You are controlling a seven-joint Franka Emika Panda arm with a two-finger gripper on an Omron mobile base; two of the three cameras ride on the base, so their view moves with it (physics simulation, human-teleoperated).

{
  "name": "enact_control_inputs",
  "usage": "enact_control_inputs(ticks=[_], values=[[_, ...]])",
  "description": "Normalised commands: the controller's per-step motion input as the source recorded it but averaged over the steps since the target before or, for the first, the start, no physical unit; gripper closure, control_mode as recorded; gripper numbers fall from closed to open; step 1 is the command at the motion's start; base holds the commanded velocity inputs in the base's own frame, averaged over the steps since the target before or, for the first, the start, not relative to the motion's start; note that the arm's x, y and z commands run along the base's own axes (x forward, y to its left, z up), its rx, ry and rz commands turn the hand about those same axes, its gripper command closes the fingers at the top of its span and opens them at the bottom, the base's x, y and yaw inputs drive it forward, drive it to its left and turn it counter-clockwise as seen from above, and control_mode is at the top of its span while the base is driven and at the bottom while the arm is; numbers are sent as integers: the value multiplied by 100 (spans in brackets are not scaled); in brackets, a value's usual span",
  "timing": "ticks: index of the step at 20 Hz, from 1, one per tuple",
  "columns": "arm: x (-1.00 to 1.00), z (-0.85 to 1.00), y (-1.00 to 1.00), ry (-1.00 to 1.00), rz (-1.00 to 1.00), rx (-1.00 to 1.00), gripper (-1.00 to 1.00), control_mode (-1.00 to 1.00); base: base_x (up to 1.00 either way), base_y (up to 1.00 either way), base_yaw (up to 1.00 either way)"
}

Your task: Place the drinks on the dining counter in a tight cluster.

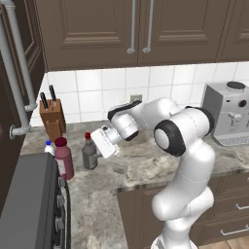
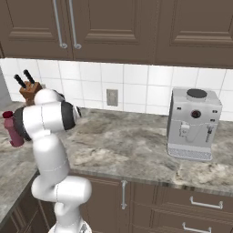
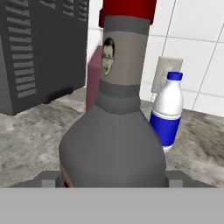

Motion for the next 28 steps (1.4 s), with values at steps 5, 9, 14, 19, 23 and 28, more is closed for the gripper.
enact_control_inputs(ticks=[5,9,14,19,23,28], values=[[-51,38,-42,-1,-6,0,100,-100,0,0,0],[-19,60,-57,7,-10,-1,100,-100,0,0,0],[0,66,-44,20,-14,-6,100,-100,0,0,0],[-5,55,-34,31,-24,-11,100,-100,0,0,0],[-48,32,-48,13,-30,-5,100,-100,0,0,0],[-56,38,-60,8,-31,-5,100,-100,0,0,0]])
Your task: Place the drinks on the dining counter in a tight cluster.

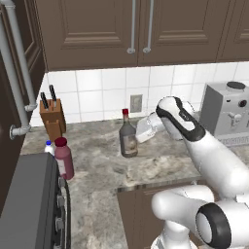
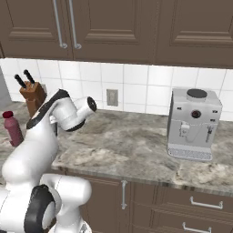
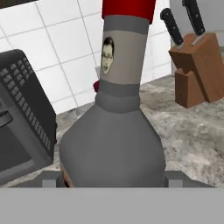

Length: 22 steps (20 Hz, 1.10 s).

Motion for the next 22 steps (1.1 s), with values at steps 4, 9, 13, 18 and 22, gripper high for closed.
enact_control_inputs(ticks=[4,9,13,18,22], values=[[-54,46,-58,8,-31,-6,100,-100,0,0,0],[-33,74,-33,13,-24,-14,100,-100,0,0,0],[-47,83,-14,1,-7,-8,100,-100,0,0,0],[-73,76,-8,0,-1,-1,100,-100,0,0,0],[-72,46,-1,-9,3,0,100,-100,0,0,0]])
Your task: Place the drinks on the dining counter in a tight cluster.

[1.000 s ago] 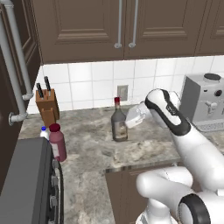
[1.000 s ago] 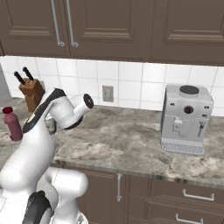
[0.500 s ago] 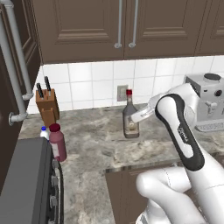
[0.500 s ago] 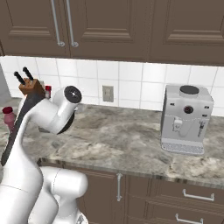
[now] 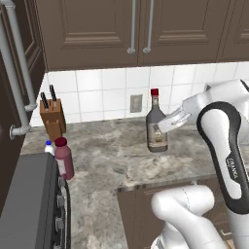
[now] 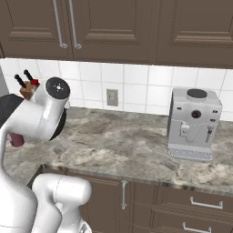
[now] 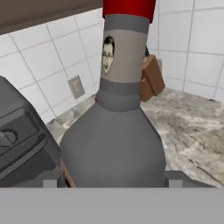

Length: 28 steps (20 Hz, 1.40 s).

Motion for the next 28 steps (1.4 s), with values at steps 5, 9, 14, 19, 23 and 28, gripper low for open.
enact_control_inputs(ticks=[5,9,14,19,23,28], values=[[-29,21,-1,-16,5,0,100,-100,0,0,0],[-35,30,-25,-25,2,0,100,-100,0,0,0],[-6,4,-2,-1,0,0,100,-100,0,0,0],[-19,0,-12,0,-3,1,100,-100,0,0,0],[-35,0,-28,0,-10,3,100,-100,0,0,0],[-55,0,-34,-3,-12,5,100,-100,0,0,0]])
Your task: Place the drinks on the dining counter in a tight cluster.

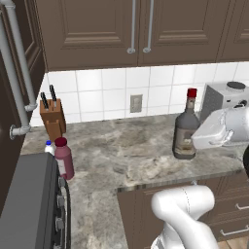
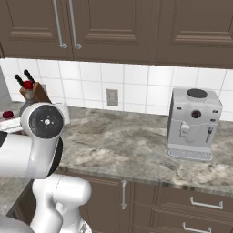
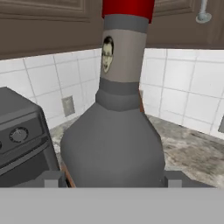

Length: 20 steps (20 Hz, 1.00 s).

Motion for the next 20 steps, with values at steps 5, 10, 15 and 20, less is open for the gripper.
enact_control_inputs(ticks=[5,10,15,20], values=[[-37,1,-22,-1,-19,2,100,-100,0,0,0],[24,14,-1,14,3,0,100,-100,0,0,0],[13,2,0,6,7,0,100,100,0,0,0],[0,0,0,0,0,0,100,100,-22,-17,-5]])
